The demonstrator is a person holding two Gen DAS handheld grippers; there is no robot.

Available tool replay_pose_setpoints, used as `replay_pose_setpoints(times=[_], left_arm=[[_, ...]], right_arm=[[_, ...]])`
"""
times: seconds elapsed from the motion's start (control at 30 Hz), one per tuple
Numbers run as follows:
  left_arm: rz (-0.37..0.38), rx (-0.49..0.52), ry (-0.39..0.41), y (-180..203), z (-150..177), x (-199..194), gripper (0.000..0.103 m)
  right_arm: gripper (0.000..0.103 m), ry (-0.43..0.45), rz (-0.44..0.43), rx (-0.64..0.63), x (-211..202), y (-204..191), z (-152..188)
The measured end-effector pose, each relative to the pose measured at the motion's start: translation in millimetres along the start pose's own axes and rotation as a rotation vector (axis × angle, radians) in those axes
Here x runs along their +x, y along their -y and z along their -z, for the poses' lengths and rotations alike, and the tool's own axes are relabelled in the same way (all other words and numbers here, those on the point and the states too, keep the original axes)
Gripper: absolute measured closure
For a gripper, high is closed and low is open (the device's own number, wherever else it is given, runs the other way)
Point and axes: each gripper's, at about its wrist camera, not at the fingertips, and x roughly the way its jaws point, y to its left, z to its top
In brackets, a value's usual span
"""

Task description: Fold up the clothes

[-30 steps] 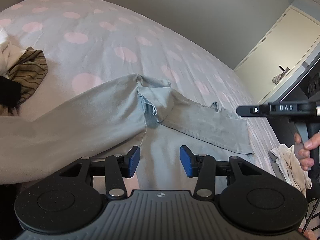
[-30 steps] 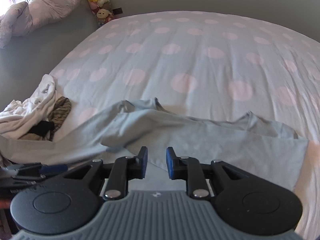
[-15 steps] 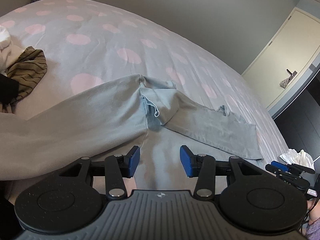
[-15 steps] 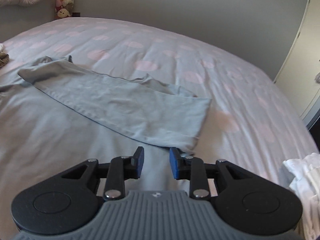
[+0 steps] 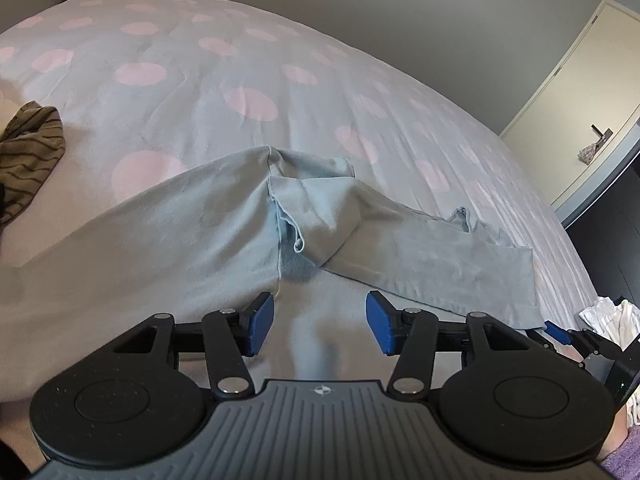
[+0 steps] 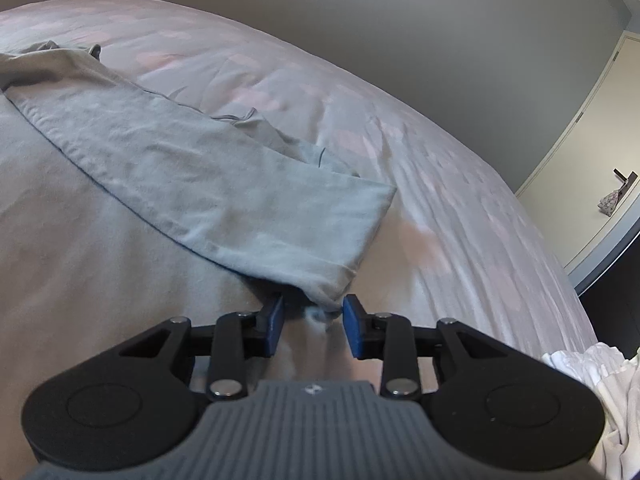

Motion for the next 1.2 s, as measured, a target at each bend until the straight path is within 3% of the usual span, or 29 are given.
replay_pose_setpoints(times=[0.17,0.27,0.33,0.4,0.5,0.7,0.9,1.17,1.2], left_arm=[[-0.07,0.047,-0.021,2,-19,20,0.049],[-0.039,0.027,-0.021,0,-28,28,0.05],[-0.019,0.014,-0.02,-2,-35,34,0.057],[-0.016,0.009,-0.032,-1,-40,39,0.084],[-0.031,0.006,-0.044,1,-46,39,0.097],[-0.022,-0.011,0.003,9,-61,9,0.099],[-0.061,0.018,0.002,22,-52,-20,0.1],[-0.146,-0.049,-0.122,-5,-3,4,0.1],[-0.156,-0.059,-0.135,-8,3,8,0.1]], right_arm=[[0.067,0.009,-0.036,0.052,2,14,4],[0.068,0.013,-0.047,0.076,1,20,6],[0.068,0.019,-0.058,0.091,2,21,7],[0.071,0.031,-0.058,0.086,1,20,6],[0.082,0.051,-0.062,0.084,-2,19,4],[0.096,0.063,-0.066,0.19,-9,39,3],[0.097,0.025,-0.075,0.278,-9,54,9],[0.097,-0.049,-0.101,0.339,-2,66,20],[0.102,-0.059,-0.104,0.346,-1,68,21]])
